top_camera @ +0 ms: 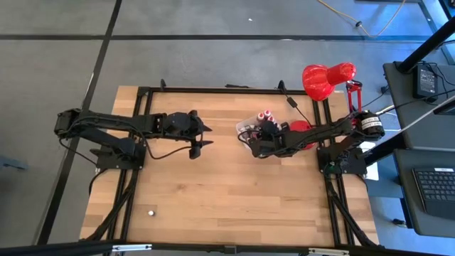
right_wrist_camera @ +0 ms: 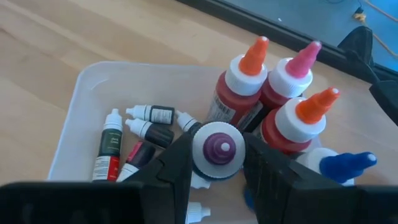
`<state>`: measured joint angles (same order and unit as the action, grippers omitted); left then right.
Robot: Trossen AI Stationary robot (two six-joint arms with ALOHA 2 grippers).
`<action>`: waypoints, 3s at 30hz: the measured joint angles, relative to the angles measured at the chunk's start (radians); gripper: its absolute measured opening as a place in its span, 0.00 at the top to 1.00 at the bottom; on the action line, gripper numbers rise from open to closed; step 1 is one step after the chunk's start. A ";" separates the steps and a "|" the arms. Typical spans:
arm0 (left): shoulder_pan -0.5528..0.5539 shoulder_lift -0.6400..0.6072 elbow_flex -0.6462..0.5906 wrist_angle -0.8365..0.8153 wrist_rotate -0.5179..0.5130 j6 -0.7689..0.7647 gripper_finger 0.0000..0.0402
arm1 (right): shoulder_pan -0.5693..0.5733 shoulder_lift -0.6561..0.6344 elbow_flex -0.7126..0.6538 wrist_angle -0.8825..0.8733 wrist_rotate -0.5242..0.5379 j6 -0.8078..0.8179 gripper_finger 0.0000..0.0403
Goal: Pick & Place food coloring
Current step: Put the big purple food coloring bottle in the transparent bin, then put the small brown food coloring bottle in the transparent bin
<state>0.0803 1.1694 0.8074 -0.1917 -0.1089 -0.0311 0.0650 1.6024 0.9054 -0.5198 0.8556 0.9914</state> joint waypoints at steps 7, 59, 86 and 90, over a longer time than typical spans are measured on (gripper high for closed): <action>0.000 0.000 0.000 0.000 -0.005 0.000 0.42 | 0.000 -0.007 0.000 -0.007 0.005 0.002 0.68; 0.000 0.000 0.000 -0.022 -0.058 0.019 0.42 | -0.094 0.046 0.083 -0.128 -0.057 -0.001 0.58; 0.000 0.000 0.000 -0.015 -0.053 0.015 0.42 | 0.092 0.032 0.310 0.045 -0.113 -0.485 0.41; 0.000 0.000 0.000 -0.014 -0.052 -0.023 0.42 | 0.199 0.032 0.300 0.069 -0.230 -0.617 0.41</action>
<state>0.0803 1.1694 0.8074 -0.2058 -0.1609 -0.0545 0.2642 1.6344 1.2059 -0.4509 0.6260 0.3739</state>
